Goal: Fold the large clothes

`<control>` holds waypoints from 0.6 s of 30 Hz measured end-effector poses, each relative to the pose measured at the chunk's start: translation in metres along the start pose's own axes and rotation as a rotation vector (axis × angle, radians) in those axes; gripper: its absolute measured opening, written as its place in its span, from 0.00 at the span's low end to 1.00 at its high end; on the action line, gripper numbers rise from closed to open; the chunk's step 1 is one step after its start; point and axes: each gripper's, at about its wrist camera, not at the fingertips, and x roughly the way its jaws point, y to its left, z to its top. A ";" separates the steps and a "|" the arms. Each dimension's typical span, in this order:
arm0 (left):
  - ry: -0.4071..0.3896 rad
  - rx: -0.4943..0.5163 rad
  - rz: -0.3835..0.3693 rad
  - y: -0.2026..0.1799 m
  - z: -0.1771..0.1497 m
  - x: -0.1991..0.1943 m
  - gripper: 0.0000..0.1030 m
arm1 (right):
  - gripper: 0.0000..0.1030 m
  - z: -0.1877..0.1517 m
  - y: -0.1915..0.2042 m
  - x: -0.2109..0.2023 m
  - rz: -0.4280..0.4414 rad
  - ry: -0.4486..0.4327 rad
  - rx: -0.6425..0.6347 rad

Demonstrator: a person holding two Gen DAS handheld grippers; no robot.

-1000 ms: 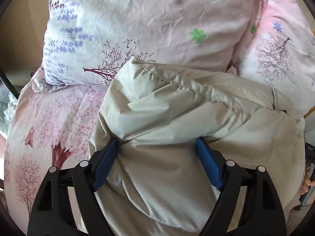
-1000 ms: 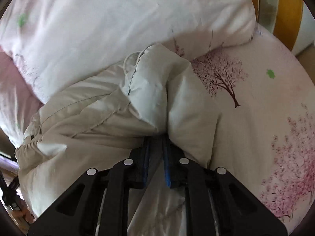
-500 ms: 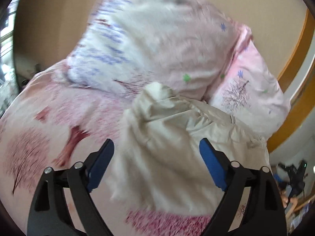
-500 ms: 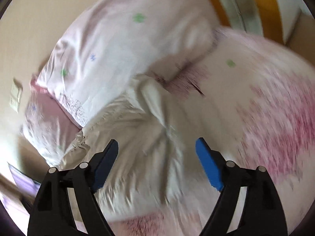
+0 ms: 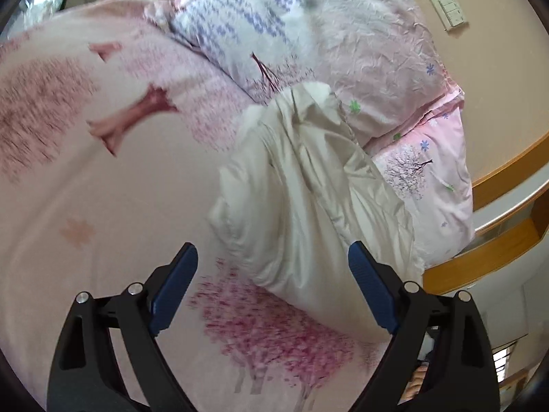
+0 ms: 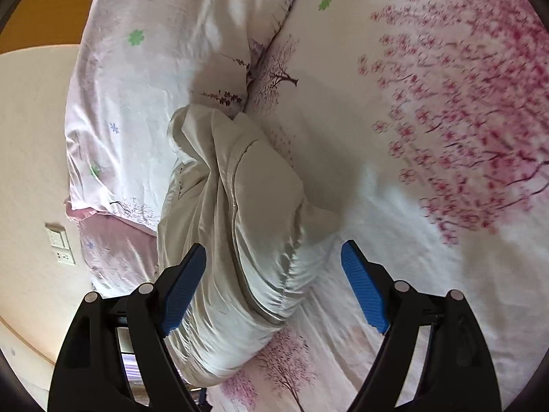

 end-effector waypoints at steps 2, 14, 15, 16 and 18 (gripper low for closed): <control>0.009 -0.016 -0.009 -0.003 -0.001 0.007 0.86 | 0.80 0.000 0.001 0.004 0.009 0.007 0.007; 0.005 -0.187 -0.033 0.018 0.014 0.047 0.59 | 0.50 -0.002 0.006 0.032 0.028 -0.007 -0.022; 0.001 -0.195 -0.044 0.020 0.015 0.047 0.53 | 0.47 -0.003 0.008 0.031 0.033 -0.014 -0.037; -0.004 -0.193 -0.056 0.020 0.016 0.047 0.50 | 0.41 -0.003 0.010 0.030 0.037 -0.019 -0.047; -0.014 -0.180 -0.072 0.018 0.018 0.044 0.37 | 0.35 -0.005 0.014 0.027 0.045 -0.031 -0.068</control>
